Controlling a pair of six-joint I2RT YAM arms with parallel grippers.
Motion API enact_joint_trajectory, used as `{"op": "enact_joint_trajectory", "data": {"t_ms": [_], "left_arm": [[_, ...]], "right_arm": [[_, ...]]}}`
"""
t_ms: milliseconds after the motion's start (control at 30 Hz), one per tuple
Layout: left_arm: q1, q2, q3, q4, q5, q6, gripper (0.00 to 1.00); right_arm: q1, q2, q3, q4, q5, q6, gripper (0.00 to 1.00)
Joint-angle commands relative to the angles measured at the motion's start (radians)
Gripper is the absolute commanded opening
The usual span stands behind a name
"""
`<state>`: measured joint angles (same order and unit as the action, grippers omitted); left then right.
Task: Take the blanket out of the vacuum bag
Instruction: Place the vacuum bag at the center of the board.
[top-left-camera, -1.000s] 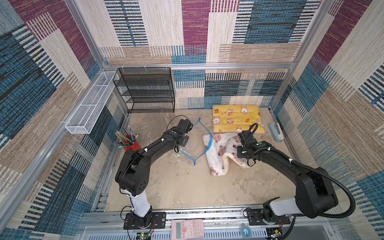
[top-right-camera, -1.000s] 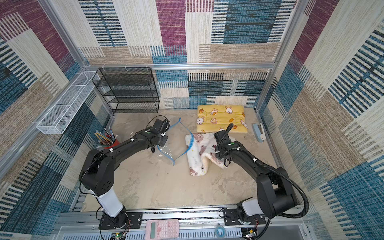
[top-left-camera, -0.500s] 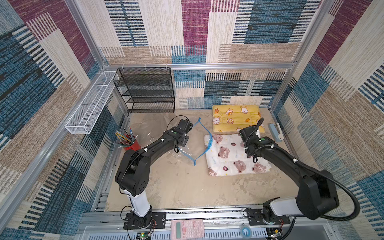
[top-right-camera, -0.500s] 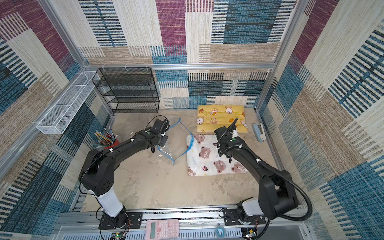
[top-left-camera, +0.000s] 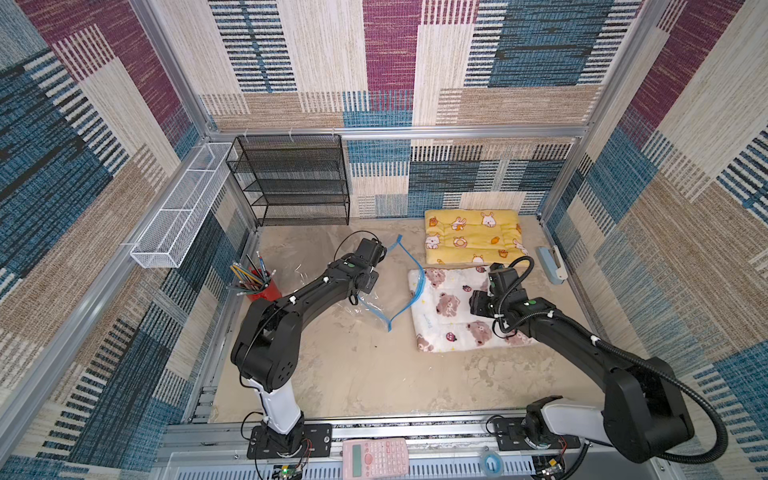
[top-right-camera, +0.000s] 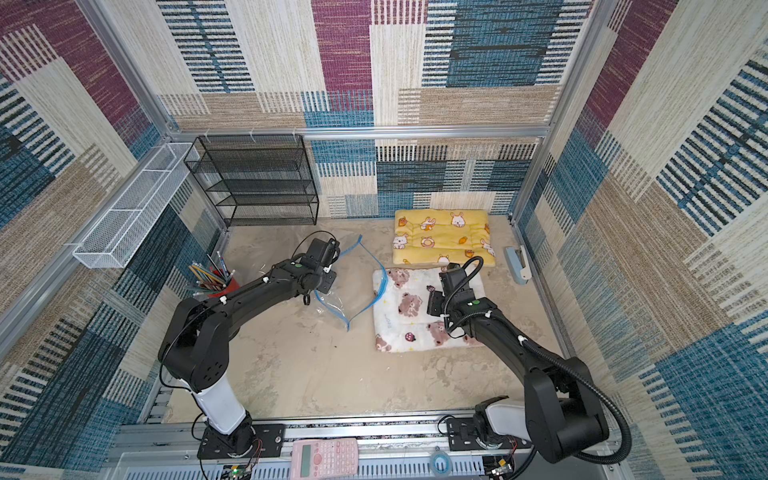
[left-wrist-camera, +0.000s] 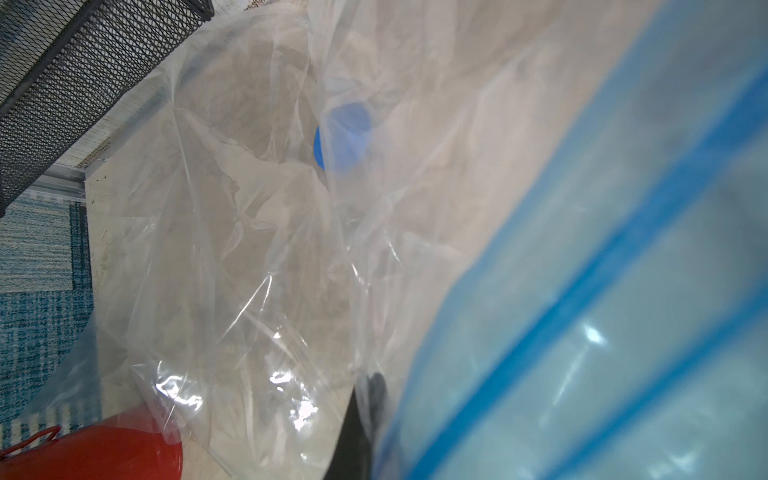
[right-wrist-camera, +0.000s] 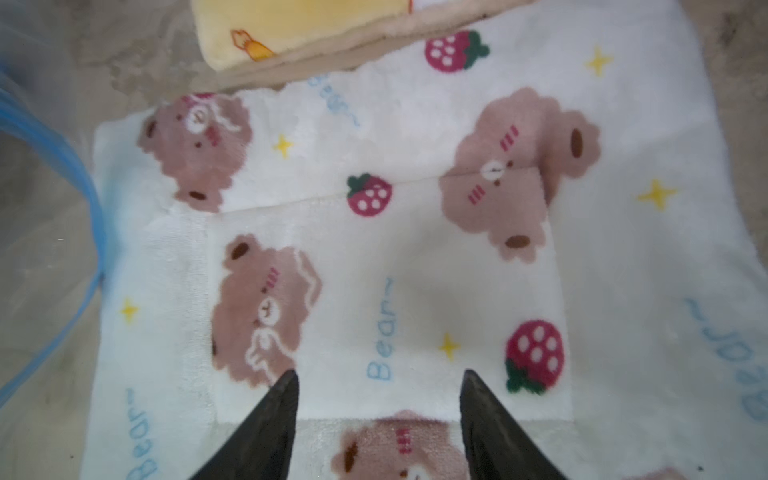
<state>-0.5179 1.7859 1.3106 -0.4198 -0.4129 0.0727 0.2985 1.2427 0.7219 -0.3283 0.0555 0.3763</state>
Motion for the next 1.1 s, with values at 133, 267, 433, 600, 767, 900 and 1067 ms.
{"op": "enact_joint_trajectory", "data": {"t_ms": [133, 267, 433, 600, 767, 900, 1067], "left_arm": [[-0.018, -0.048, -0.035, 0.067, 0.053, -0.053, 0.78], [-0.038, -0.13, -0.087, 0.146, 0.05, -0.053, 1.0], [-0.042, -0.316, -0.218, 0.339, 0.047, -0.013, 1.0], [-0.042, -0.554, -0.378, 0.557, 0.127, 0.064, 0.99], [-0.026, -0.629, -0.488, 0.593, -0.215, 0.019, 0.99], [-0.007, -0.631, -0.671, 0.737, -0.4, 0.054, 1.0], [0.06, -0.562, -0.871, 1.019, -0.423, 0.108, 0.99]], "right_arm": [[-0.03, -0.181, -0.129, 0.347, 0.144, -0.049, 0.9], [-0.034, -0.285, -0.24, 0.502, 0.239, -0.082, 0.99], [-0.038, -0.379, -0.356, 0.686, 0.288, -0.168, 0.99], [-0.044, -0.437, -0.473, 0.86, 0.345, -0.273, 0.99], [-0.07, -0.37, -0.575, 1.034, 0.421, -0.326, 0.99], [-0.081, -0.222, -0.609, 1.171, 0.462, -0.328, 0.99], [-0.104, -0.078, -0.629, 1.395, 0.504, -0.364, 0.99]]}}
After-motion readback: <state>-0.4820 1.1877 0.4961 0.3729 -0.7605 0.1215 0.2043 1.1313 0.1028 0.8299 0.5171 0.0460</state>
